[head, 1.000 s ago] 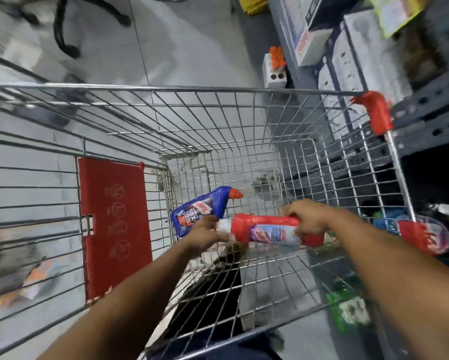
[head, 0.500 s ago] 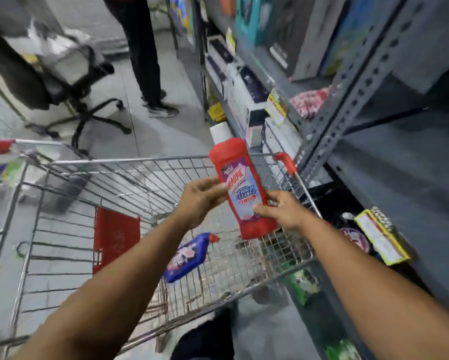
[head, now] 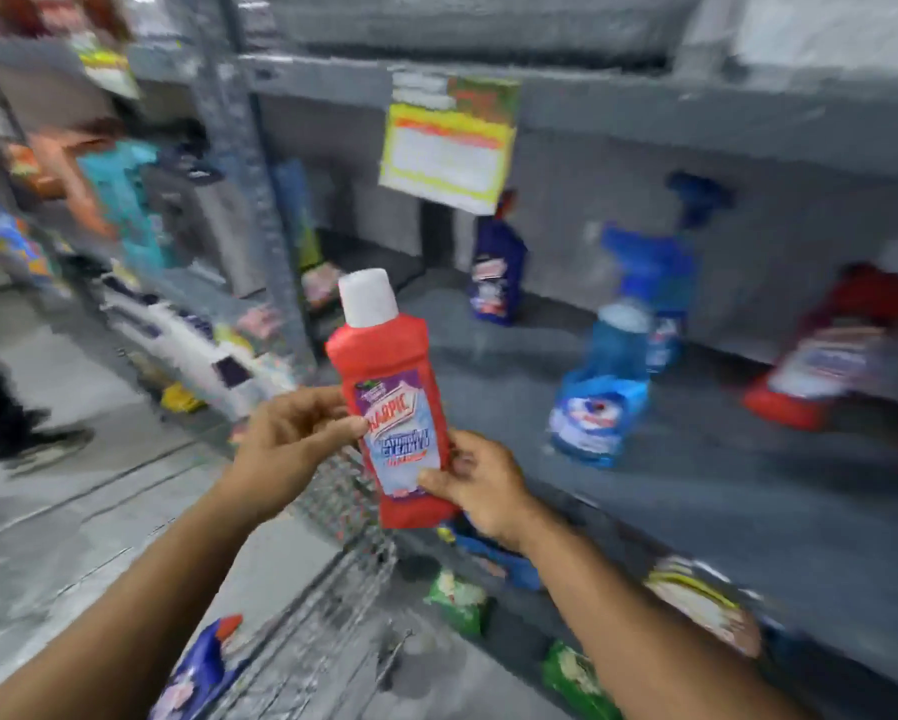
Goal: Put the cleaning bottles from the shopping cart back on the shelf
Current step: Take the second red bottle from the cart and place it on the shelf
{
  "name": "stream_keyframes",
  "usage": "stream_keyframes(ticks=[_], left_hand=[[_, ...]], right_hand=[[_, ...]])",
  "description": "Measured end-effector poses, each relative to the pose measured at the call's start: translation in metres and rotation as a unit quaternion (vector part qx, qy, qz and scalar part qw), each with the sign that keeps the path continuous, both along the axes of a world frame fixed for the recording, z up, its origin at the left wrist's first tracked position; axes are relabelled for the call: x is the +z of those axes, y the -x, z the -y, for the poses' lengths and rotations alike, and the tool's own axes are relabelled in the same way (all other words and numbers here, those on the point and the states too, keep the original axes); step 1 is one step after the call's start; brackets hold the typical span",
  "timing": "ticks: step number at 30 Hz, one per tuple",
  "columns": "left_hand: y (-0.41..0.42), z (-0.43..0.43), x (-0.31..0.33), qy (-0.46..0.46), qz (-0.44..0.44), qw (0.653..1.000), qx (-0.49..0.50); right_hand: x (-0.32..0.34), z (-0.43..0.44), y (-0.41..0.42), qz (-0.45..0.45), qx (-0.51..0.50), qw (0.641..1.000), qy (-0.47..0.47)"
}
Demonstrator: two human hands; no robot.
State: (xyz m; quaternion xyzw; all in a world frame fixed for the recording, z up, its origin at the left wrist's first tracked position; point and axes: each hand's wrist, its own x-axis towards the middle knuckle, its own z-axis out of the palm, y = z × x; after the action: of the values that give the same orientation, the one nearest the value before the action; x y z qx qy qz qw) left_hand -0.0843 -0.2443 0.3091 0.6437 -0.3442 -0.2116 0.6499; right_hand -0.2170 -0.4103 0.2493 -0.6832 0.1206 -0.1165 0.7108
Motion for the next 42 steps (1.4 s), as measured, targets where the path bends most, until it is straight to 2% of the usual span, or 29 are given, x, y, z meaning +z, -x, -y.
stream_keyframes(ticks=[5,8,11,17,22,24,25,27,28,29,30,34,36,39,42], left_hand=[[0.105,0.112,0.017,0.010,0.055,0.984,-0.169],[0.167,0.175,0.016,0.014,0.061,0.968,-0.245],[0.217,0.227,0.013,-0.003,0.068,0.951,-0.301],[0.272,0.287,0.007,-0.018,0.077,0.941,-0.330],[0.277,0.303,0.002,-0.032,0.048,0.944,-0.325],[0.276,0.303,-0.003,-0.024,0.063,0.942,-0.328],[0.275,0.301,-0.005,-0.023,0.080,0.941,-0.327],[0.273,0.293,-0.010,-0.034,0.110,0.947,-0.300],[0.265,0.284,-0.015,-0.042,0.113,0.954,-0.274],[0.257,0.272,-0.021,-0.049,0.110,0.960,-0.252],[0.245,0.258,-0.027,-0.056,0.102,0.967,-0.228],[0.148,0.168,-0.052,-0.091,0.046,0.991,-0.088],[0.093,0.117,-0.061,-0.095,-0.048,0.994,0.005],[0.015,0.031,-0.074,-0.088,-0.206,0.964,0.143],[-0.041,-0.048,-0.106,-0.080,-0.324,0.902,0.274]], right_hand=[[-0.012,0.067,0.145,0.046,-0.194,0.980,0.006],[-0.022,0.102,0.218,0.063,-0.315,0.946,0.031],[-0.027,0.131,0.267,0.051,-0.382,0.920,0.069],[-0.037,0.163,0.307,0.029,-0.462,0.877,0.130],[-0.035,0.168,0.309,-0.002,-0.492,0.856,0.159],[-0.030,0.161,0.307,-0.009,-0.504,0.844,0.180],[-0.028,0.156,0.308,-0.016,-0.536,0.817,0.212],[-0.031,0.139,0.310,-0.032,-0.620,0.731,0.283],[-0.033,0.125,0.306,-0.024,-0.645,0.705,0.295],[-0.035,0.108,0.302,-0.013,-0.646,0.702,0.299],[-0.037,0.093,0.296,-0.006,-0.626,0.717,0.308],[-0.040,0.056,0.231,-0.018,-0.449,0.819,0.356],[-0.032,0.049,0.189,-0.017,-0.371,0.846,0.382],[-0.021,0.034,0.109,0.005,-0.249,0.876,0.412],[-0.014,0.009,0.023,0.047,-0.133,0.888,0.437]])
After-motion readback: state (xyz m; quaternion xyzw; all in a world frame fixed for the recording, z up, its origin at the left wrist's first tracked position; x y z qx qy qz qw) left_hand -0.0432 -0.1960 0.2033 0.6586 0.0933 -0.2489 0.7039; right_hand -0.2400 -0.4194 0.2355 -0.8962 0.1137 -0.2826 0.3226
